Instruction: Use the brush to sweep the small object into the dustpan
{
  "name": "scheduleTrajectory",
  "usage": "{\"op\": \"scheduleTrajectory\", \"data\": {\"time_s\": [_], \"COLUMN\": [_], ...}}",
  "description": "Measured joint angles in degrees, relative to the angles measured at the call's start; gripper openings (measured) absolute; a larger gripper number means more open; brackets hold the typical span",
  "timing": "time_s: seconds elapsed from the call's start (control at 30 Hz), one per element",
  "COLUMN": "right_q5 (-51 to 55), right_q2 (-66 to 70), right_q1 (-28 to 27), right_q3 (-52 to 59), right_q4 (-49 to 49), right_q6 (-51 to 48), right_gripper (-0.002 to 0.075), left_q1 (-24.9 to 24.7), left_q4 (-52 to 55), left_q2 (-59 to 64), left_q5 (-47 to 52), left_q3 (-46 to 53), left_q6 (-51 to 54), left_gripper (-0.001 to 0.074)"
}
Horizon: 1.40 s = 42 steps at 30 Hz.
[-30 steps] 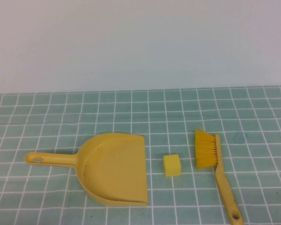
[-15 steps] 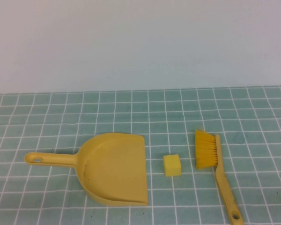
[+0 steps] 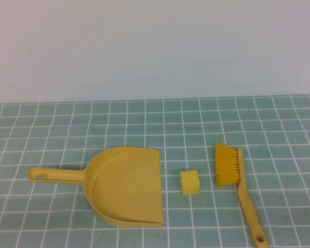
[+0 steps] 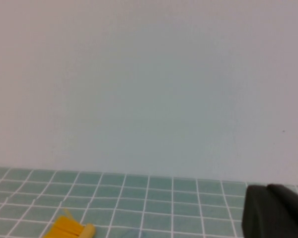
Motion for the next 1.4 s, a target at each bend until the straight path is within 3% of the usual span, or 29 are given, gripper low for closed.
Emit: {"op": "scheduleTrajectory", "data": {"time_s": [0.2,0.33,0.7,0.93,1.03,1.2,1.4], "right_q5": [-2.2,3.5,31.8,50.7,56.1,57.4,57.9], "right_q2": [0.0,0.0,11.8,26.9,32.7,40.8,51.4], "right_q1": [0.0,0.0,0.0,0.0,0.0,0.0,0.3], "right_q3": [-0.3,-5.8,-25.8,-35.1,-37.3,-37.7,-37.8], "right_q4": [0.0,0.0,0.6,8.5,12.6,23.4,27.6], "right_q6": [-1.8,-2.1,-2.2,-4.8,-10.3,-22.7,-26.4], "right_gripper": [-0.0001,-0.0001,-0.0001,-0.0001,-0.0001,-0.0001,0.0017], "left_q1": [0.0,0.0,0.0,0.0,0.0,0.0,0.0], "left_q4": [0.0,1.1,-0.9,-2.2,-8.7,-21.0,-26.6], "left_q2": [0.0,1.5,20.0,29.4,33.6,40.3,46.8], "left_q5": [3.4,8.2,44.7,44.4,44.9,46.4,43.4], "left_q3": [-7.7,-16.7,-38.2,-36.9,-36.9,-36.9,-36.9], "left_q6": [-3.4,-1.1,3.0,4.7,6.8,22.9,28.4], "left_gripper": [0.0000,0.0000,0.0000,0.0000,0.0000,0.0000,0.0000]}}
